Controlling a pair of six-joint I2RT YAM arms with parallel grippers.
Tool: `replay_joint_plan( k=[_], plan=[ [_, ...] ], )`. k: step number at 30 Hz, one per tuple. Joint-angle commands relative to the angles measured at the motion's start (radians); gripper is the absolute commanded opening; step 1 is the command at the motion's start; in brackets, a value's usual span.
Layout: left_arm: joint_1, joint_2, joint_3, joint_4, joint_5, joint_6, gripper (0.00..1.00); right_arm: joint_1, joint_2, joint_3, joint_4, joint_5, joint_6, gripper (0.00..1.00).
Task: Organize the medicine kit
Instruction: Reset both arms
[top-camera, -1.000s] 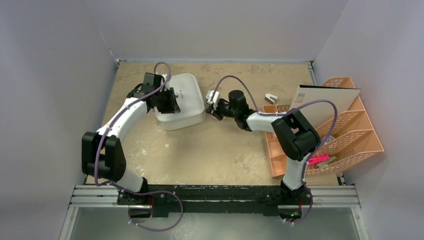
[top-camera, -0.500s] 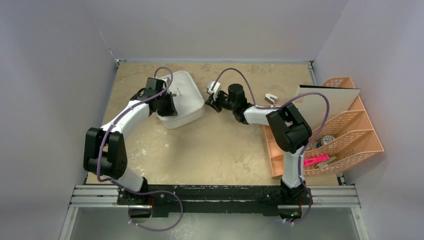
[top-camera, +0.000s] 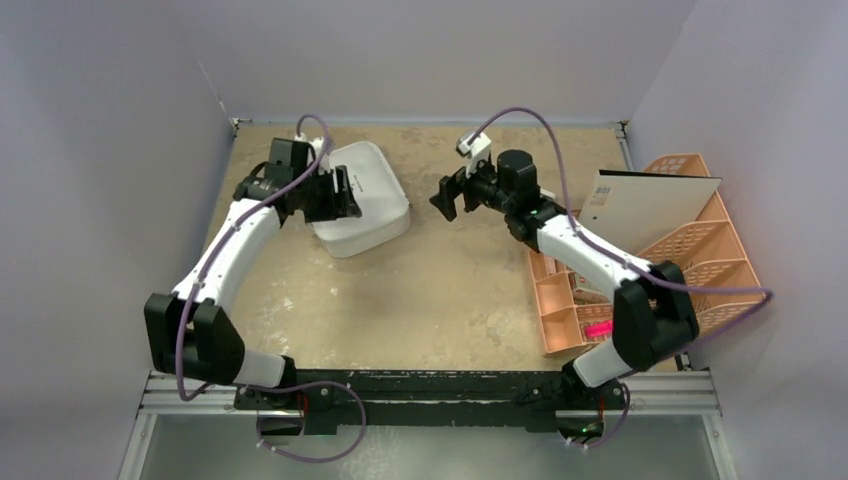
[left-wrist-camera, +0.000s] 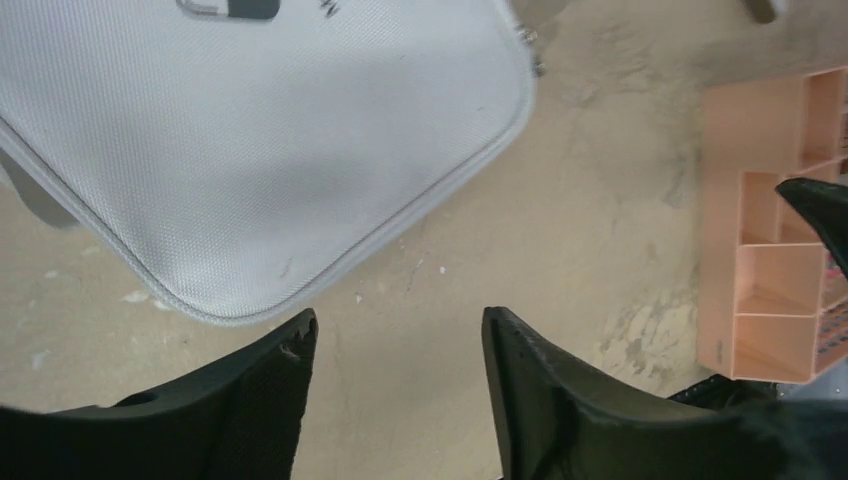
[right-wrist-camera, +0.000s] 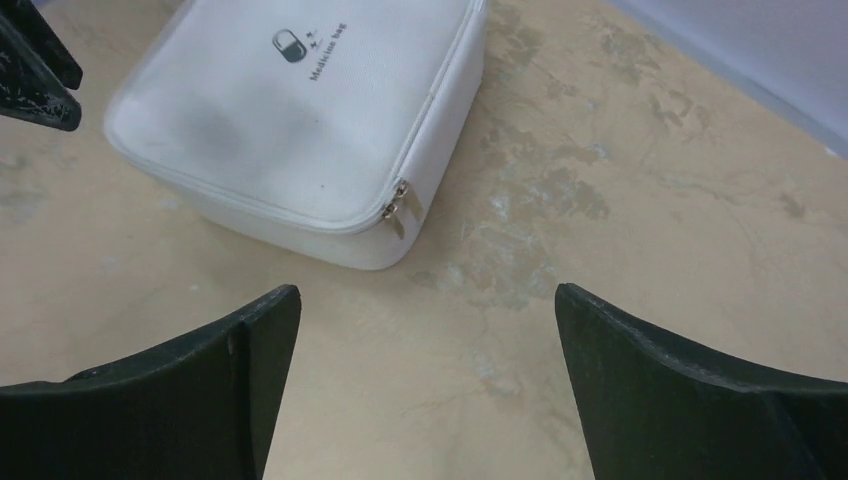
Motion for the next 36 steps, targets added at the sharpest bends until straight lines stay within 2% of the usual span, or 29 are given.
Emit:
replay_joint_plan(
  k=[1,5,10,14,17,20,25,36],
  plan=[
    [0.005,-0.123,0.126,-0.078,0.093,0.055,0.66,0.006,-0.162,0.112,-0.455,0.130,0.240,0.99],
    [0.005,-0.229,0.139,-0.075,0.132,0.038,0.73,0.005,-0.295,0.167,-0.684,0.182,0.338,0.99],
    [0.005,-0.350,0.124,-0.102,0.091,0.001,0.78,0.005,-0.469,0.162,-0.815,0.218,0.372,0.99],
    [0.005,-0.461,0.055,-0.106,0.115,-0.013,0.80,0.005,-0.626,0.020,-0.751,0.258,0.449,0.99],
    [0.005,-0.559,-0.033,-0.083,0.133,-0.041,0.81,0.006,-0.689,0.004,-0.796,0.303,0.482,0.99],
    [0.004,-0.670,-0.137,-0.034,0.153,-0.072,0.82,0.006,-0.744,-0.015,-0.832,0.320,0.458,0.99],
    [0.005,-0.811,-0.249,0.016,0.131,-0.108,0.83,0.006,-0.811,-0.088,-0.788,0.329,0.434,0.99],
    [0.005,-0.854,-0.216,-0.009,0.068,-0.081,0.85,0.006,-0.819,-0.086,-0.810,0.280,0.464,0.99]
  ],
)
